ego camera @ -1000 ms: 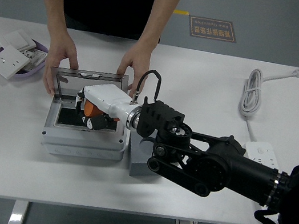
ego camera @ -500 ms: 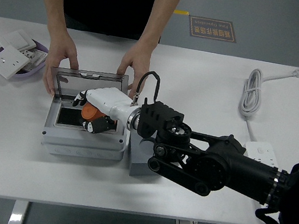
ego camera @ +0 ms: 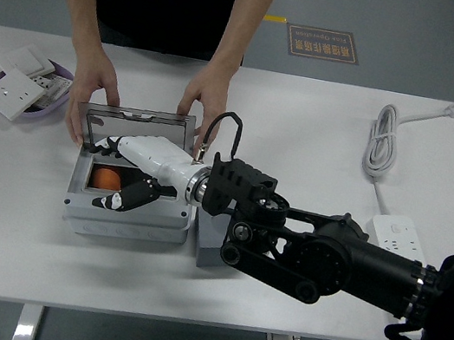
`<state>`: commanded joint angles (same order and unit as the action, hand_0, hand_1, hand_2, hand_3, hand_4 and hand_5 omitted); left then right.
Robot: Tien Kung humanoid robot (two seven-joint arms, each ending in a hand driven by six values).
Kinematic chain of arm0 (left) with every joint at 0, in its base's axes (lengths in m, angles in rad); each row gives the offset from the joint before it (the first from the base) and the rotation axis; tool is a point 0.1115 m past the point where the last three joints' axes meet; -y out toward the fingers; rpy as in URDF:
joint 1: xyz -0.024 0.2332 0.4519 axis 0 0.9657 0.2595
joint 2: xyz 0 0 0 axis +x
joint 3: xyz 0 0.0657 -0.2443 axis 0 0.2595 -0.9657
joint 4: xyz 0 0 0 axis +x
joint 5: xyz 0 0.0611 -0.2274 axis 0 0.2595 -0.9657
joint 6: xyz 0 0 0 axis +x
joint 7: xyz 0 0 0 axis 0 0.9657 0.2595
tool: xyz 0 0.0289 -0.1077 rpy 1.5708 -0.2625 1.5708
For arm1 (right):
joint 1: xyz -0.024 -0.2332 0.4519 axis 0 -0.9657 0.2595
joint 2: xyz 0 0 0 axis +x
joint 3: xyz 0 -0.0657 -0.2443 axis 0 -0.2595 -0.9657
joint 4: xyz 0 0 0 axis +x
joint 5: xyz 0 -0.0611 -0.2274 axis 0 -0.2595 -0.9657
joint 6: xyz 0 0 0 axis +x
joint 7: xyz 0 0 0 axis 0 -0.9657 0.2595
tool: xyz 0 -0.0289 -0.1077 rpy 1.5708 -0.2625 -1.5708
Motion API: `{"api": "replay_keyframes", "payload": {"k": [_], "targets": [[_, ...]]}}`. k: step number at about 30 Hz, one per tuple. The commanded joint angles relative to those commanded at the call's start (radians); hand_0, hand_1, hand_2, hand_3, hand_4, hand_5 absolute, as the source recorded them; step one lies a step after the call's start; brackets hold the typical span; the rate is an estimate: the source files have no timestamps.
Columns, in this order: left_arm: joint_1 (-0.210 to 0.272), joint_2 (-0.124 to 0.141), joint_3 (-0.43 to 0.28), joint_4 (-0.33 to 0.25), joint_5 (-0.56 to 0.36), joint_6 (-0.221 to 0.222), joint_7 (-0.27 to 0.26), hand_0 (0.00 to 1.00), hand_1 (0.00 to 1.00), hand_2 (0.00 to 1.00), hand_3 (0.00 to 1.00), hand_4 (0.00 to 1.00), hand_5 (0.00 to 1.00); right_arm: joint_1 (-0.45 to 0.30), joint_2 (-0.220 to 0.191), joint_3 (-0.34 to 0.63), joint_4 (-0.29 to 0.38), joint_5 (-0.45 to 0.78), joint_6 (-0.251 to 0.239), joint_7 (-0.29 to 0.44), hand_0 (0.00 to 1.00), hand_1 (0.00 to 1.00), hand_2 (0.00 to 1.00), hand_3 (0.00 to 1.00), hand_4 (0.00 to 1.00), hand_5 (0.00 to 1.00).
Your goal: Pick up the cylinder from the cube,place it in the box,flap close box
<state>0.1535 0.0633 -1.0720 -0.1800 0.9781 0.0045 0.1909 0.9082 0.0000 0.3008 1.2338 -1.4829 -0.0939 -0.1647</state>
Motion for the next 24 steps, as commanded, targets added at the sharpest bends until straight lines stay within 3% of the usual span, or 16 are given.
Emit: {"api": "replay_keyframes", "payload": {"k": [6,11,18,24], "targets": [[-0.001,-0.001,0.003,0.000,-0.001,-0.001,-0.001,0.923,0.852,0.854,0.951,0.002,0.002,0.036,-0.022,0.115,0.079,0.085,-0.006,0.023,0.845,0.759,0.794,0.854,0.903,0.417],[-0.004,0.002,0.001,0.000,0.004,-0.001,-0.001,0.923,0.852,0.854,0.951,0.002,0.002,0.080,-0.041,0.174,0.003,0.103,-0.018,0.056,0.838,0.746,0.779,0.830,0.885,0.411],[-0.007,0.002,0.011,0.000,-0.004,-0.002,-0.003,0.923,0.852,0.854,0.951,0.002,0.002,0.087,-0.037,0.133,-0.136,0.122,-0.024,0.091,0.829,0.735,0.766,0.814,0.874,0.401],[-0.010,0.002,0.020,0.000,-0.012,-0.002,-0.007,0.923,0.852,0.854,0.951,0.002,0.002,0.064,-0.048,0.091,-0.154,0.117,-0.025,0.097,0.825,0.732,0.762,0.813,0.870,0.398]]}}
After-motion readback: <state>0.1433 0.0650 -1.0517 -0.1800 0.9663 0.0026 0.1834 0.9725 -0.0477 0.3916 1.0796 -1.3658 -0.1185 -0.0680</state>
